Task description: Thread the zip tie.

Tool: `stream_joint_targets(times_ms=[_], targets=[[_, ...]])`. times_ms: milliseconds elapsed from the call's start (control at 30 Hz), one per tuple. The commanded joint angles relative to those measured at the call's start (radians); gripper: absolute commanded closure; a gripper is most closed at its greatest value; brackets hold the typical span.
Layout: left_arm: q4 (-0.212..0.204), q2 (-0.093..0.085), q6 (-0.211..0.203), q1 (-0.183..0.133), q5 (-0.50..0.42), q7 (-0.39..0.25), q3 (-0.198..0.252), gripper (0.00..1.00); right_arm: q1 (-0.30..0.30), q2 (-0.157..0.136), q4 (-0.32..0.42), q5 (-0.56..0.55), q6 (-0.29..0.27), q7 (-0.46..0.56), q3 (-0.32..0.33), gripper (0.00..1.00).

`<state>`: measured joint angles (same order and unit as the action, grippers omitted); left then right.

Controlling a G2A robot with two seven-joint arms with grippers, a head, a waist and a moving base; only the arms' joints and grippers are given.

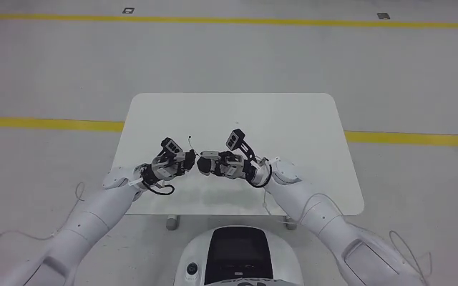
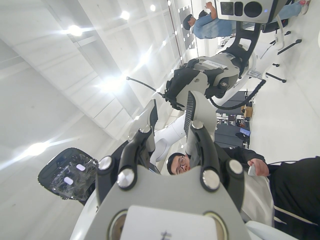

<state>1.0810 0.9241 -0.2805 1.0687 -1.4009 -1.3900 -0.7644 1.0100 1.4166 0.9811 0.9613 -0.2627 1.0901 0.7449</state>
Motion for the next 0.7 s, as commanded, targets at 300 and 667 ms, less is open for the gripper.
stream_joint_targets(times_ms=[300,667], targets=[[0.0,0.0,0.0,0.0,0.0,0.0,0.0,1.0,0.004,0.011,-0.016,-0.016,-0.014,-0.008,0.024,0.8],[0.0,0.0,0.0,0.0,0.0,0.0,0.0,1.0,0.013,0.017,-0.014,-0.036,-0.013,-0.002,0.048,0.87]])
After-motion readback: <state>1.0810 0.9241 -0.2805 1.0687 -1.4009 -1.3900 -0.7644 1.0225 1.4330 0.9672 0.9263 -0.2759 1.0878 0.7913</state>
